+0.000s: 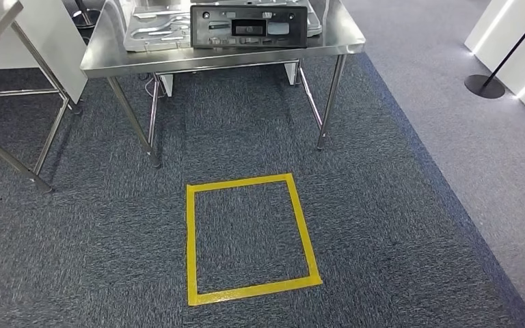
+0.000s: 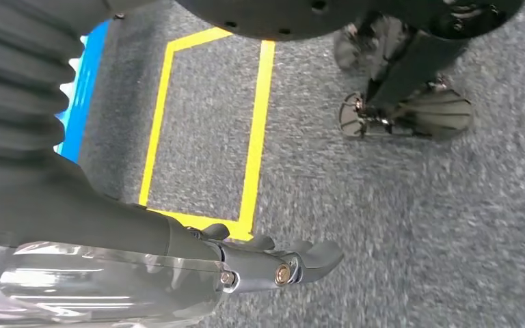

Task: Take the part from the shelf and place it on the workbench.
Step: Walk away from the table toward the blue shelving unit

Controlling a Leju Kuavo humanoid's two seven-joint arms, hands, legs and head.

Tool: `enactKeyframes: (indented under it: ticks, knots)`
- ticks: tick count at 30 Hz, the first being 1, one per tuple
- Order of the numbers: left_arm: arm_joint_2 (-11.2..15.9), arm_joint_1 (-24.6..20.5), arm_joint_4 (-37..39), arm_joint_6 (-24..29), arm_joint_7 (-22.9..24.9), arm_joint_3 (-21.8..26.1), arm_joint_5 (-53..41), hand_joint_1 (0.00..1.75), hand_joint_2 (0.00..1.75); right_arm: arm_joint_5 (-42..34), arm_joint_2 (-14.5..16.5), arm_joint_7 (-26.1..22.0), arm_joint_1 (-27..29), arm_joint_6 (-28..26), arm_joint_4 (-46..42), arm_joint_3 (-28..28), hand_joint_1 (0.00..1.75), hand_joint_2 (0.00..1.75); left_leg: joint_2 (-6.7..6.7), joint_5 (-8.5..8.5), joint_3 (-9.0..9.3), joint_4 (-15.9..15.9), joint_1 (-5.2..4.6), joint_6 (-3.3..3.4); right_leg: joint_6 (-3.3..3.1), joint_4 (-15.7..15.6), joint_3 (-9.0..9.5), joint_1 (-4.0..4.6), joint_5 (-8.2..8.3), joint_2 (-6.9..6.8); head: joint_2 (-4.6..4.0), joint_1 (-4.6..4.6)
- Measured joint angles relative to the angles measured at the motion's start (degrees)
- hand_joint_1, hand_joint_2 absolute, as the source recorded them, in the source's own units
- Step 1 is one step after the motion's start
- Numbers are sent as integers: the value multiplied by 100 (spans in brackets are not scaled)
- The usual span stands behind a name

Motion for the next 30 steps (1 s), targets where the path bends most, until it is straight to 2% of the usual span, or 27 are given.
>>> enactKeyframes:
  ticks: [1,2,3,4,6,7,9,11,12,14,16,17,18,19,21,23,25,27,28,29,30]
  knots:
    - [15,57,0,-19,2,-127,153,0,87,-62,-23,-1,3,13,-33,37,0,87,0,-150,-180,377,38,-39,1,1,-5,-2,1,-5,0,0]
    - [31,125,1,-37,4,-253,306,0,44,-127,-43,-2,5,22,-79,74,0,44,1,-208,-304,631,77,-74,5,2,-6,-7,3,-10,0,1]
    - [44,199,1,-56,7,-380,457,0,0,-190,-61,-3,6,28,-136,113,0,0,2,-153,-335,683,114,-106,15,6,-6,-16,5,-13,0,1]
    - [56,274,2,-76,9,-501,600,0,0,-254,-72,-6,5,33,-202,151,0,0,4,5,-259,508,150,-134,32,13,-4,-32,6,-14,0,0]
    - [79,404,3,-114,11,-736,872,0,0,-376,-85,-16,-1,45,-346,226,0,0,14,400,82,-246,203,-186,102,41,-3,-62,-2,-12,0,0]
    - [91,454,5,-131,11,-861,1009,0,0,-437,-87,-22,-4,51,-413,262,0,0,4,524,218,-568,207,-173,149,60,-11,-65,-7,-11,0,1]
    - [116,547,8,-168,13,-1123,1300,0,0,-561,-88,-27,-2,56,-526,343,0,0,-17,586,301,-840,184,-101,245,75,-33,-55,5,-12,0,2]
    - [160,637,7,-205,14,-1386,1601,0,0,-688,-88,-29,26,63,-605,431,0,0,-25,622,278,-860,163,14,326,62,-41,-71,25,-10,0,1]
    - [185,670,3,-220,15,-1515,1751,0,0,-757,-87,-30,57,72,-635,475,0,0,-20,647,276,-876,160,65,354,102,-58,-85,-17,-4,0,2]
    - [224,694,-25,-248,15,-1752,2031,0,0,-875,-71,-31,141,93,-664,549,0,0,-11,700,262,-907,152,155,367,478,-218,-95,-297,9,0,2]
    - [255,691,-79,-280,14,-1968,2256,0,0,-976,-37,-31,242,103,-673,607,0,0,-6,723,222,-904,110,201,344,1176,-521,-73,-683,16,0,1]
    - [272,688,-129,-299,15,-2080,2371,0,0,-1030,-22,-31,308,109,-672,639,0,0,-3,729,208,-901,86,214,330,1454,-637,-59,-788,18,0,1]
    - [288,682,-188,-314,15,-2187,2492,0,0,-1085,-14,-31,390,116,-668,671,0,0,0,732,197,-898,62,223,312,1568,-674,-46,-790,20,0,1]
    - [308,669,-272,-331,16,-2318,2639,0,0,-1148,-10,-31,482,124,-653,711,0,0,-1,733,194,-893,44,229,286,1473,-607,-31,-688,20,0,1]
    - [342,615,-470,-366,16,-2591,2946,0,0,-1279,-8,-30,665,134,-593,789,0,0,-14,733,197,-884,23,229,209,783,-228,13,-350,22,0,2]
    - [376,551,-638,-402,15,-2835,3226,0,0,-1397,-8,-30,816,140,-533,854,0,0,-21,730,182,-865,1,199,141,191,65,63,-168,21,0,2]
    - [409,527,-748,-437,16,-3063,3509,0,0,-1519,-8,-31,937,152,-513,922,0,0,-10,734,160,-864,-5,145,99,68,102,96,-150,30,0,1]
    - [457,565,-817,-477,20,-3327,3820,0,0,-1653,-9,-33,1019,170,-524,1002,0,0,-4,707,160,-843,1,82,42,7,118,74,-107,28,0,1]
    - [477,612,-832,-498,22,-3459,3971,0,0,-1720,-13,-35,1036,179,-549,1038,0,0,-5,627,127,-745,7,47,11,-32,131,56,-82,19,0,1]
    - [494,677,-836,-517,26,-3598,4126,0,0,-1784,-21,-38,1036,192,-596,1072,0,0,-6,478,42,-530,20,10,-16,-66,137,38,-61,10,0,1]
    - [503,760,-826,-533,31,-3716,4266,0,0,-1842,-32,-42,1020,208,-664,1100,0,44,-7,283,-97,-207,45,-24,-30,-77,136,38,-52,5,0,1]
